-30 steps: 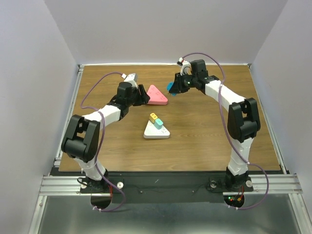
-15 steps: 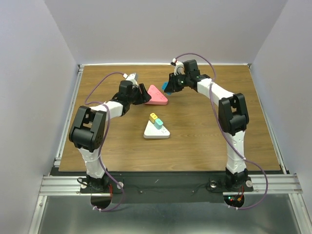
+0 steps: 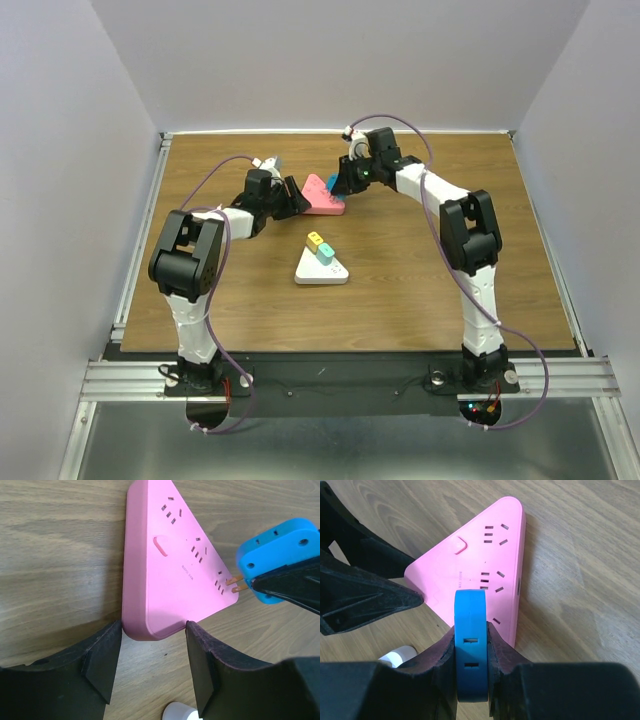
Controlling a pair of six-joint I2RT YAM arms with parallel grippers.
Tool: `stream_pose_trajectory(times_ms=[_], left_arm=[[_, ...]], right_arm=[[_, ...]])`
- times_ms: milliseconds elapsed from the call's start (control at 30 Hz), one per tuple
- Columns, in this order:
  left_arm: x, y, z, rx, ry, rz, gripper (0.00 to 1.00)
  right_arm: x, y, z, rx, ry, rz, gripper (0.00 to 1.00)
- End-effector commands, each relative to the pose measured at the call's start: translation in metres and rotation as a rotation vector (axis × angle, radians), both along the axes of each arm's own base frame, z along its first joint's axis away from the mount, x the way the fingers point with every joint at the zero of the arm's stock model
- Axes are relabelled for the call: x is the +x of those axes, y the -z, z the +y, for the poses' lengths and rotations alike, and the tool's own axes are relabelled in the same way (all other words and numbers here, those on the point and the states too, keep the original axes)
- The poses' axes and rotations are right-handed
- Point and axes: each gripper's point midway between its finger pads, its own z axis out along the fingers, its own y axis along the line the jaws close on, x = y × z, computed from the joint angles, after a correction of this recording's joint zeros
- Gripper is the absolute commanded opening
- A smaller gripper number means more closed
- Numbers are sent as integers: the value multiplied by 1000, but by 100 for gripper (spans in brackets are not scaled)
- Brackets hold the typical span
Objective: Insert the plug
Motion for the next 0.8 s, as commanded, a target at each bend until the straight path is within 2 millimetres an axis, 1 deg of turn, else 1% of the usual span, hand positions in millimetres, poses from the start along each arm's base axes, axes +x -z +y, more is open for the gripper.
stream_pose_trajectory(times_ms=[0, 133, 233, 333, 467, 600, 633, 767], left_arm=[[14, -26, -6, -64, 13, -66, 64], [14, -23, -8, -97, 20, -62, 62], [14, -21, -10, -110, 24, -49, 57], [14, -19, -10, -111, 26, -46, 49], [14, -18, -8, -111, 22, -42, 45], [14, -17, -8, -112, 25, -39, 45], [14, -17, -8, -112, 23, -39, 44], [14, -18, -8, -113, 25, -40, 44]], right_arm=[[18, -23, 12, 18, -12, -108, 0], [20, -19, 13, 9, -11, -111, 0], [22, -14, 13, -10, -9, -119, 0], [24, -10, 14, -18, -9, -123, 0], [22, -8, 8, -54, 5, -124, 1], [14, -8, -2, -85, 31, -116, 0], [11, -11, -5, -94, 43, -120, 0], [11, -12, -12, -116, 70, -127, 0]])
